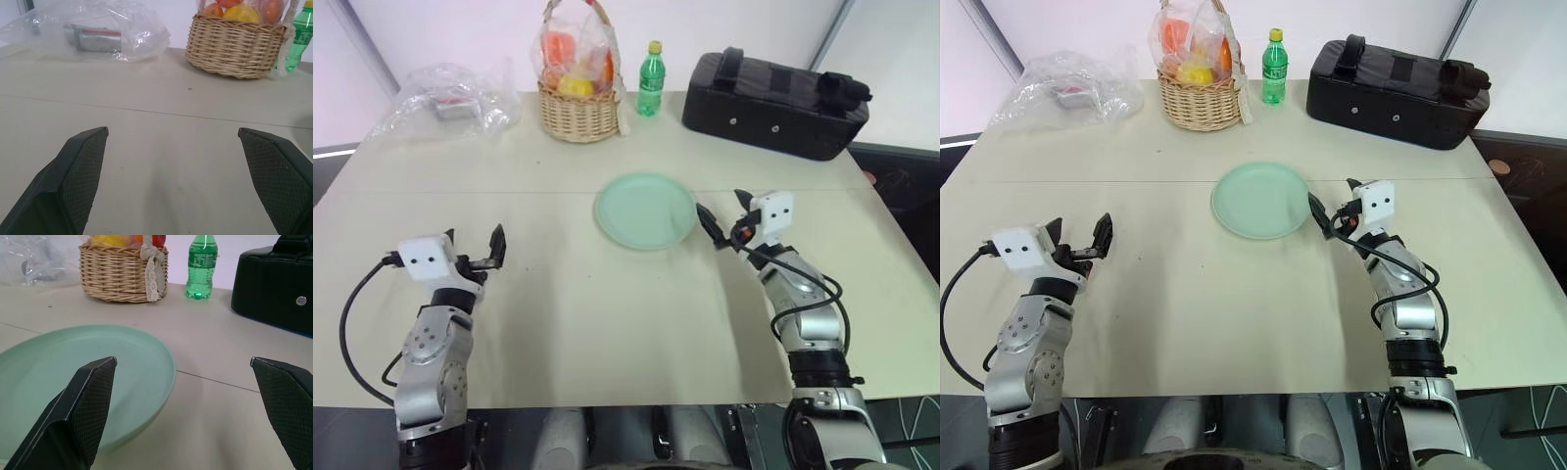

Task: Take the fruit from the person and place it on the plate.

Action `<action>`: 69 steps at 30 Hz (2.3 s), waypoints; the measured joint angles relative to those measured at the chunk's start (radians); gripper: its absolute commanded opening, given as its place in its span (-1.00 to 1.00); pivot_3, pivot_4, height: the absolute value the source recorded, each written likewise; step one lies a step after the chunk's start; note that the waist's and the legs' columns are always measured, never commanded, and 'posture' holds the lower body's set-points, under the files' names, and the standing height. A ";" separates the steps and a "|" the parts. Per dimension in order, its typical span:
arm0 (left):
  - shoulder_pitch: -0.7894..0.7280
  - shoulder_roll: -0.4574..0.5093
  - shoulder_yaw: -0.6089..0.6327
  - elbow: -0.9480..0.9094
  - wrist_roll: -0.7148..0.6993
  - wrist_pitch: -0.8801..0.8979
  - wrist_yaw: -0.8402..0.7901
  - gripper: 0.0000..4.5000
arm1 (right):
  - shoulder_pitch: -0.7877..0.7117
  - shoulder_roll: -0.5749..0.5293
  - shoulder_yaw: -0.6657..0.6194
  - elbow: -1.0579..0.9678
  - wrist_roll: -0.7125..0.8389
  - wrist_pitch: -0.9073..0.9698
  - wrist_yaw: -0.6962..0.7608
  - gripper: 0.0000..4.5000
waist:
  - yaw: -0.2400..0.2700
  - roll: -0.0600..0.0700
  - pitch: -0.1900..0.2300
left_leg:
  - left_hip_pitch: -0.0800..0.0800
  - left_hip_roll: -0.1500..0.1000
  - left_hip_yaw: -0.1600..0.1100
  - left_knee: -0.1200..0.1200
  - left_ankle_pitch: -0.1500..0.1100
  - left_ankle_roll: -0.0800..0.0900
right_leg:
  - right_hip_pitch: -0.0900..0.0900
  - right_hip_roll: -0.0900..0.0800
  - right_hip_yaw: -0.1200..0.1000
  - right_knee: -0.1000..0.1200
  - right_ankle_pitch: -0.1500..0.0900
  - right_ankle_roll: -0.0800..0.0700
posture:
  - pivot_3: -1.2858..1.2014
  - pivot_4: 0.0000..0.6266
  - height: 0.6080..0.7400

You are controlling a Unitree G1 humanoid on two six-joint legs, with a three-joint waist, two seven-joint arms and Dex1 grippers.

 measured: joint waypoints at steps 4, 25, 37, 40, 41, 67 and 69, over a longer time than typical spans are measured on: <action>0.000 0.000 0.000 0.000 -0.001 0.001 0.000 0.98 | 0.000 0.000 0.000 0.002 0.000 0.000 -0.002 1.00 | 0.000 0.000 0.000 | 0.000 0.000 0.000 0.000 0.000 0.000 | 0.000 0.000 0.000 0.000 0.000 0.000 | 0.03 -0.52 1.00; -0.018 0.007 0.001 0.009 -0.004 -0.004 -0.027 0.98 | 0.002 -0.055 -0.045 0.085 -0.026 -0.065 -0.023 1.00 | 0.000 0.000 0.000 | 0.000 0.000 0.000 0.000 0.000 0.000 | 0.000 0.000 0.000 0.000 0.000 0.000 | 0.03 -0.52 1.00; -0.024 0.100 0.008 0.032 -0.028 0.002 -0.116 0.98 | 0.006 -0.131 -0.071 0.108 -0.013 -0.065 0.031 1.00 | 0.001 0.000 0.000 | 0.000 0.000 0.000 0.000 0.000 0.000 | 0.000 0.000 0.000 0.000 0.000 0.000 | 0.03 -0.52 1.00; -0.029 0.113 0.019 0.046 -0.040 0.001 -0.128 0.98 | 0.006 -0.150 -0.085 0.120 0.003 -0.065 0.052 1.00 | 0.000 0.000 0.000 | 0.000 0.000 0.000 0.000 0.000 0.000 | 0.001 0.000 0.000 0.000 0.000 0.000 | 0.03 -0.52 1.00; -0.030 0.117 0.022 0.050 -0.044 0.001 -0.129 0.98 | 0.006 -0.150 -0.087 0.124 0.003 -0.065 0.055 1.00 | 0.000 0.000 0.000 | 0.000 0.000 0.000 0.000 0.000 0.000 | 0.001 0.000 0.000 0.000 0.000 0.000 | 0.03 -0.52 1.00; -0.016 0.134 0.018 0.051 -0.046 0.007 -0.163 0.98 | 0.007 -0.153 -0.088 0.131 0.004 -0.064 0.075 1.00 | 0.000 0.000 0.000 | 0.001 0.000 0.000 0.000 0.000 0.000 | 0.001 0.000 0.000 0.000 0.000 0.000 | 0.03 -0.52 1.00; -0.016 0.134 0.018 0.051 -0.046 0.007 -0.163 0.98 | 0.007 -0.152 -0.087 0.131 0.004 -0.064 0.074 1.00 | 0.000 0.000 0.000 | 0.001 0.000 0.000 0.000 0.000 0.000 | 0.001 0.000 0.000 0.000 0.000 0.000 | 0.03 -0.52 1.00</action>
